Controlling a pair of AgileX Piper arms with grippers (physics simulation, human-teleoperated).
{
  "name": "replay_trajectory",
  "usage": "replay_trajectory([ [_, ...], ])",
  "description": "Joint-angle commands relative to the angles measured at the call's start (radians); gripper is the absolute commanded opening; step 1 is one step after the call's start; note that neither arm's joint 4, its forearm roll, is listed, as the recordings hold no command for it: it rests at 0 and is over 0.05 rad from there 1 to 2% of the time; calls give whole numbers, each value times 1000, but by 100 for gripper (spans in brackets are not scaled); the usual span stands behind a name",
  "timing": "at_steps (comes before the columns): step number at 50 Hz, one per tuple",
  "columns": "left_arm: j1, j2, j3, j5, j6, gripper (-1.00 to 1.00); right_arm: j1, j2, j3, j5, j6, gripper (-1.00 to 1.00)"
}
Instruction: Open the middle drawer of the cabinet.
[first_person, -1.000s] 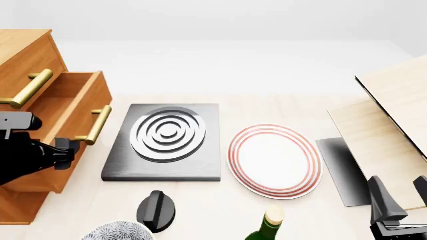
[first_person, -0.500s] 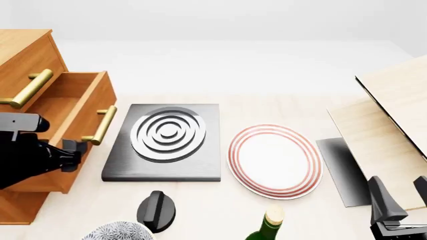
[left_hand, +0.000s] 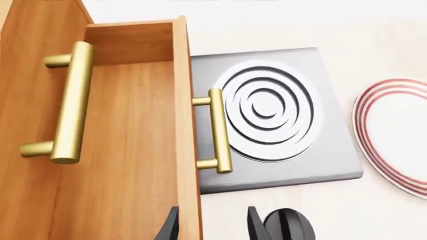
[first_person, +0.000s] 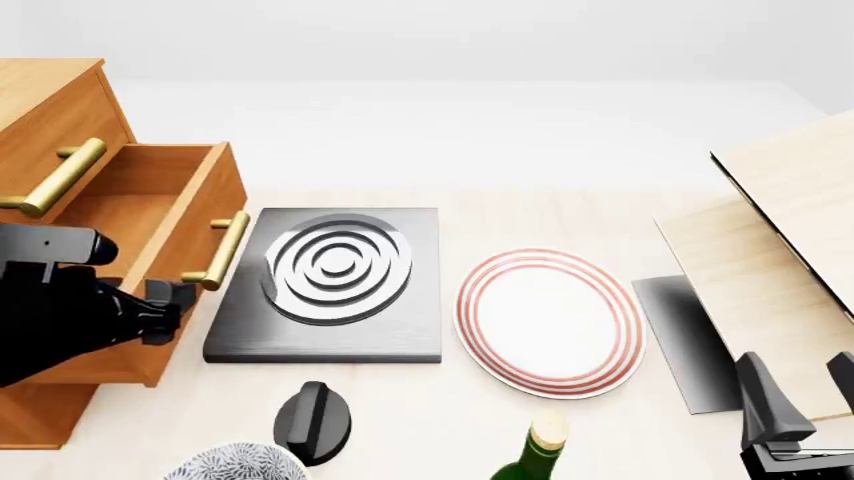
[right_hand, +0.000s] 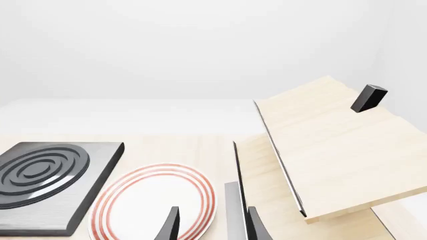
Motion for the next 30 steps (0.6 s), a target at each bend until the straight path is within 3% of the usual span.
replay_trajectory([
  [1, -45, 41, 42, -6, -22, 100, 1, -11, 0, 6, 0, 100],
  [30, -117, 37, 28, -5, -55, 100, 1, -11, 0, 6, 0, 100],
])
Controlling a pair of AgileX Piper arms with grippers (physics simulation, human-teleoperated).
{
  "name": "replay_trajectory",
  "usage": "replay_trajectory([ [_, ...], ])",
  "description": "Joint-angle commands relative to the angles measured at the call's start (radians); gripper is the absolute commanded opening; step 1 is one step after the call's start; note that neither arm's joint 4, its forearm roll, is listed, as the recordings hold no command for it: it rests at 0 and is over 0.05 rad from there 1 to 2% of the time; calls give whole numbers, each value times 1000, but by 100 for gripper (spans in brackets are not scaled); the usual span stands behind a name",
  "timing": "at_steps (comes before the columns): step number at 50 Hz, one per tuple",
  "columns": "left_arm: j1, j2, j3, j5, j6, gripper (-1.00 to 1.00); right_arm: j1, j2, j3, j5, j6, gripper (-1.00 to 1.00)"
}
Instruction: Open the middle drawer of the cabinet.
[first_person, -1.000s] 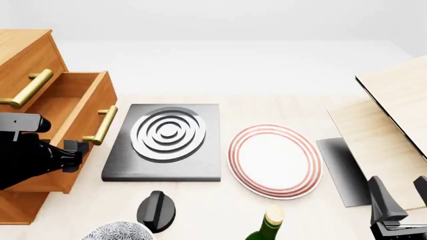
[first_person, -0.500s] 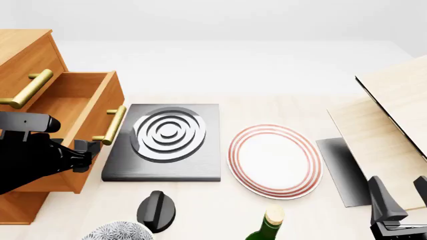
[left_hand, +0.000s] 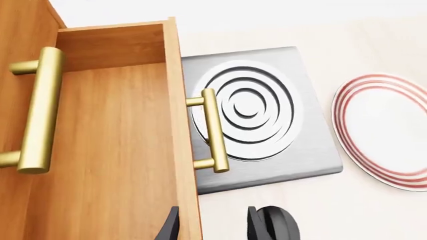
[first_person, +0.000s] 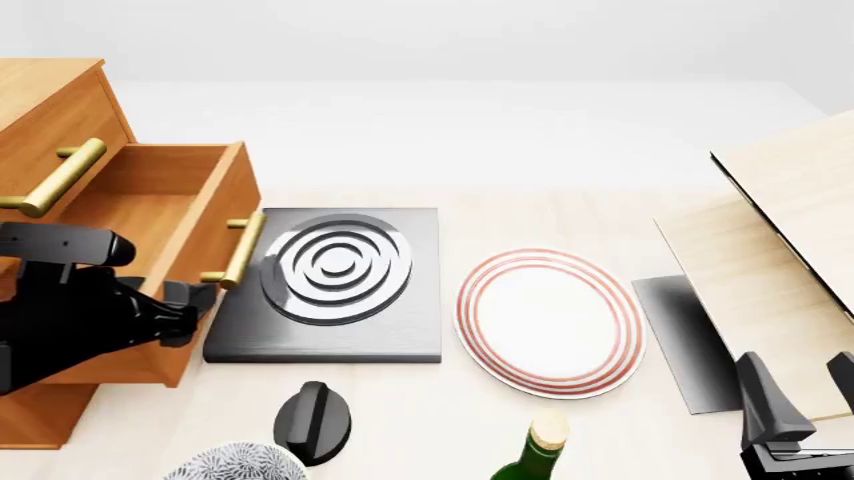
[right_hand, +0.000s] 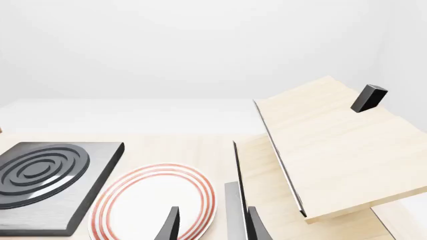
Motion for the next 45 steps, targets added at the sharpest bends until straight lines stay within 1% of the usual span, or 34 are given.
replay_trajectory([
  [1, -54, 33, 30, 3, -28, 100, 1, -11, 0, 6, 0, 100],
  [19, -103, 49, 27, -18, -45, 100, 1, -11, 0, 6, 0, 100],
  [32, -114, 69, 23, -33, -48, 100, 1, -11, 0, 6, 0, 100],
  [45, -144, 93, 17, -49, -51, 100, 1, -10, 0, 6, 0, 100],
])
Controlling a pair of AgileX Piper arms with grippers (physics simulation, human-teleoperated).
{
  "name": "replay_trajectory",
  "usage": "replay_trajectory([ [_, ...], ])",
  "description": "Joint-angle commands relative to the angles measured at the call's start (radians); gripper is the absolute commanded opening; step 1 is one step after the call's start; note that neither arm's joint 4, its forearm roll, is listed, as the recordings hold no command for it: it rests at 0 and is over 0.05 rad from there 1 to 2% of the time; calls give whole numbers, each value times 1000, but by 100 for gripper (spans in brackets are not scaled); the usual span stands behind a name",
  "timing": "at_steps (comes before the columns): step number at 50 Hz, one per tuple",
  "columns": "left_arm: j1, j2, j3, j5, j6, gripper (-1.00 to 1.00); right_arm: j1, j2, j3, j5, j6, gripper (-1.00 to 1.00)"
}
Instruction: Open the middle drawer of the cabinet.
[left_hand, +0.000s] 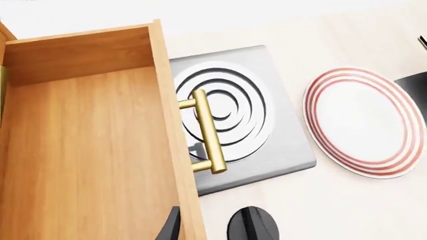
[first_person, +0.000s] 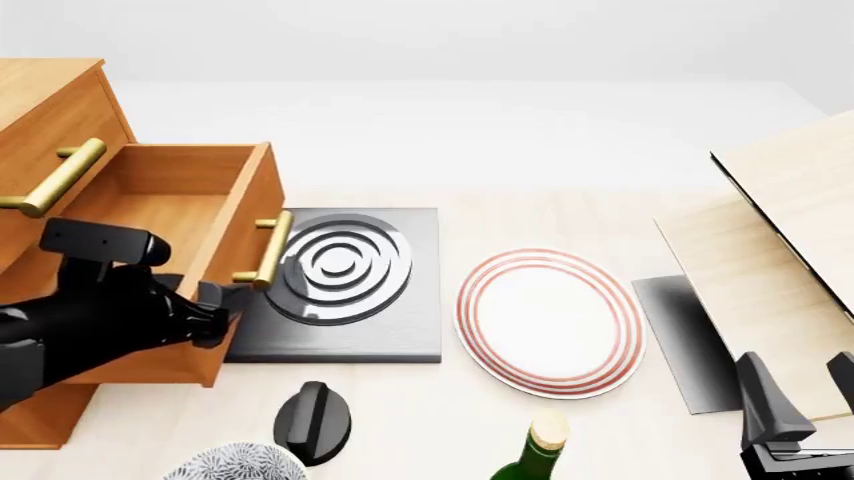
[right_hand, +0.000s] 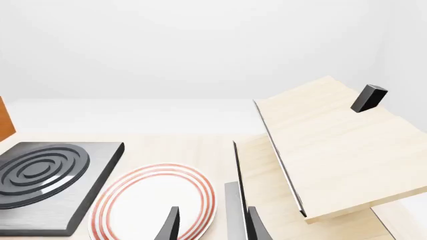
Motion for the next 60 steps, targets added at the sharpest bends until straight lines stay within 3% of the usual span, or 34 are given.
replay_trajectory([
  [1, -33, 49, 27, -10, -20, 100, 1, -10, 0, 5, 0, 100],
  [60, -139, 149, 6, -76, -39, 100, 1, -11, 0, 6, 0, 100],
])
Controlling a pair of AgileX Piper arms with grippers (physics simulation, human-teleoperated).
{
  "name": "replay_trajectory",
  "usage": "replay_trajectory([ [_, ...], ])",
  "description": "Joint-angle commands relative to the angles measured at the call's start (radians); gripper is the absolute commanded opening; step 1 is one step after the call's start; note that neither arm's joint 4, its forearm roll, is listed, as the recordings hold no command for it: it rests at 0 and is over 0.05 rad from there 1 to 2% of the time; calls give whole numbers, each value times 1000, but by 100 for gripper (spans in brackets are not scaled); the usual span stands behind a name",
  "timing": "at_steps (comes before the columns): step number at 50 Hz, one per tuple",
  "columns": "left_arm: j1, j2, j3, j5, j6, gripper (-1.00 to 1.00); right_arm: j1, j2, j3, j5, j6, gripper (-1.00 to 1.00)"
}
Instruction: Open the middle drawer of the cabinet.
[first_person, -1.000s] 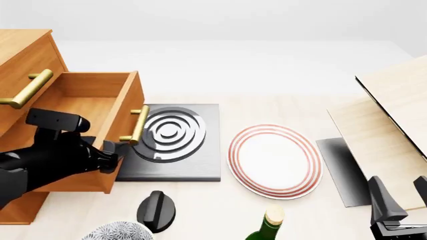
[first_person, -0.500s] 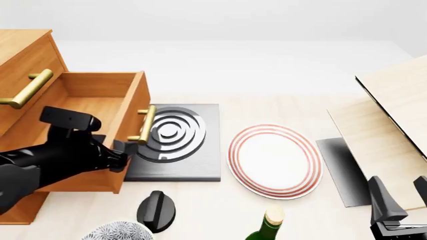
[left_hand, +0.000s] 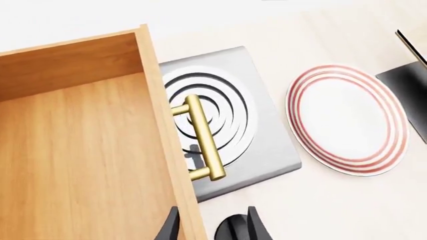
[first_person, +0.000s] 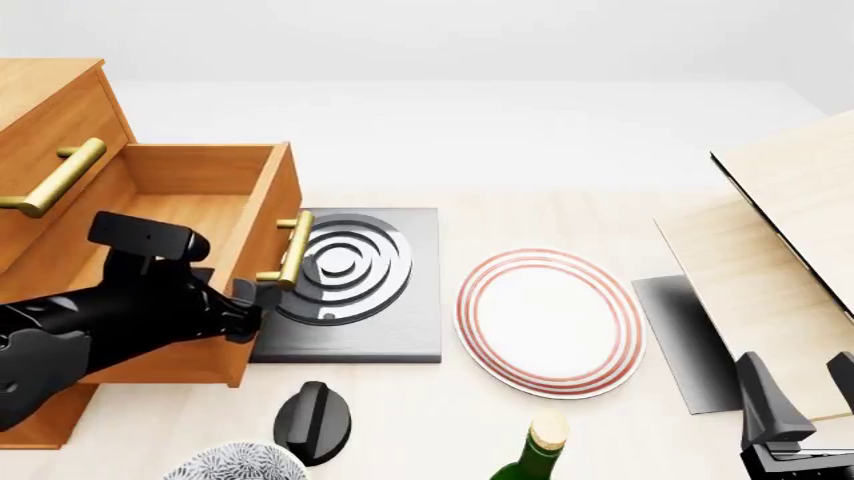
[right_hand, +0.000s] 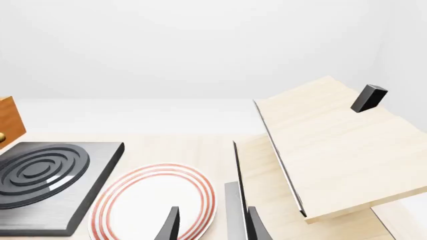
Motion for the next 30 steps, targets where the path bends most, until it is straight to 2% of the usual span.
replay_trajectory([
  [1, -49, 62, 25, -7, 20, 100, 1, -11, 0, 6, 0, 100],
  [7, -45, 56, 23, -3, 26, 100, 1, -11, 0, 6, 0, 100],
  [8, -23, 23, 22, 13, 72, 100, 1, -11, 0, 6, 0, 100],
  [9, -23, 23, 22, 13, 72, 100, 1, -11, 0, 6, 0, 100],
  [10, 9, 3, 18, 20, 109, 100, 1, -11, 0, 6, 0, 100],
  [12, -3, 0, 15, 29, 95, 100, 1, -12, 0, 6, 0, 100],
  [13, 18, -23, 12, 39, 125, 100, 1, -11, 0, 6, 0, 100],
  [18, 38, -66, 2, 71, 155, 100, 1, -11, 0, 6, 0, 100],
  [30, 65, -124, -14, 110, 183, 100, 1, -11, 0, 6, 0, 100],
])
